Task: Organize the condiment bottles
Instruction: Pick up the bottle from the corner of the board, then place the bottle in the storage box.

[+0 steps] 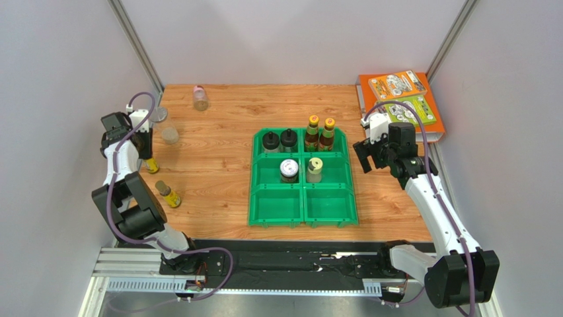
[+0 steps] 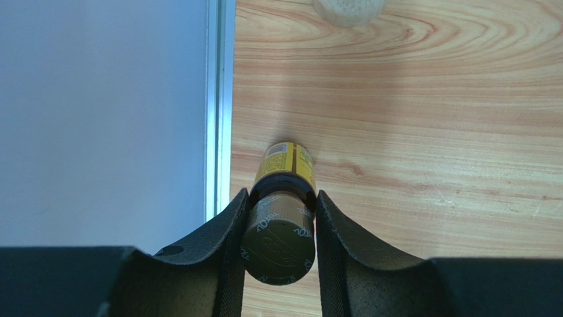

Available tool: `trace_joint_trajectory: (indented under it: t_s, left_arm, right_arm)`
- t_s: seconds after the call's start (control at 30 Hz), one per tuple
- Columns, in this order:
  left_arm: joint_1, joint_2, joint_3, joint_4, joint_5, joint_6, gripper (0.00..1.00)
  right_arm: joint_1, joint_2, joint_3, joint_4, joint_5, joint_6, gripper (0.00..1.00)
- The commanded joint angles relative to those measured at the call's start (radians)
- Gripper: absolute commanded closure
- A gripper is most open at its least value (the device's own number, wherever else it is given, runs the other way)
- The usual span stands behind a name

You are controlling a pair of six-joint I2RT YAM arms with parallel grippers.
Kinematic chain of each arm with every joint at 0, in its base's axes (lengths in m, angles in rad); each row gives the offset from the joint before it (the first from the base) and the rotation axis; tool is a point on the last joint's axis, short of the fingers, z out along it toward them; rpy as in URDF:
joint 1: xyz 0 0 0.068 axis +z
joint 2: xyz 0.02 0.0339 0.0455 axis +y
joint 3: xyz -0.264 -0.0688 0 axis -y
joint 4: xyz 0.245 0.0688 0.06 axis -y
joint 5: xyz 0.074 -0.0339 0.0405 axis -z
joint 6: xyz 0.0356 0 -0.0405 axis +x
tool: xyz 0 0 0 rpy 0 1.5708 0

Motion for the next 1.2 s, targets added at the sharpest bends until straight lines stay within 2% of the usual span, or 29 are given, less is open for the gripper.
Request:
trace_joint_trajectory:
  t_s: [0.0,0.23,0.63,0.77,1.03,1.17]
  left_arm:
    - [0.012,0.001,0.033,-0.050,0.065,0.023,1.00]
    - [0.010,-0.039,0.042,-0.148,0.315,0.090,1.00]
    - [0.009,-0.085,0.085,-0.302,0.558,0.167,1.00]
    - [-0.016,-0.112,0.109,-0.340,0.596,0.175,1.00]
    - [-0.178,-0.175,0.139,-0.340,0.584,0.147,1.00]
    - [-0.325,-0.207,0.162,-0.337,0.575,0.114,1.00]
  right_arm:
    - [0.005,-0.008,0.039,0.020,0.000,-0.008,0.07]
    - [0.005,-0.005,0.040,0.020,0.003,-0.008,0.07]
    - [0.003,-0.005,0.042,0.020,0.004,-0.008,0.07]
    - [0.003,-0.004,0.042,0.020,0.006,-0.007,0.07]
    - [0.005,-0.004,0.042,0.020,0.011,-0.004,0.07]
    - [0.005,-0.001,0.042,0.020,0.015,-0.004,0.07]
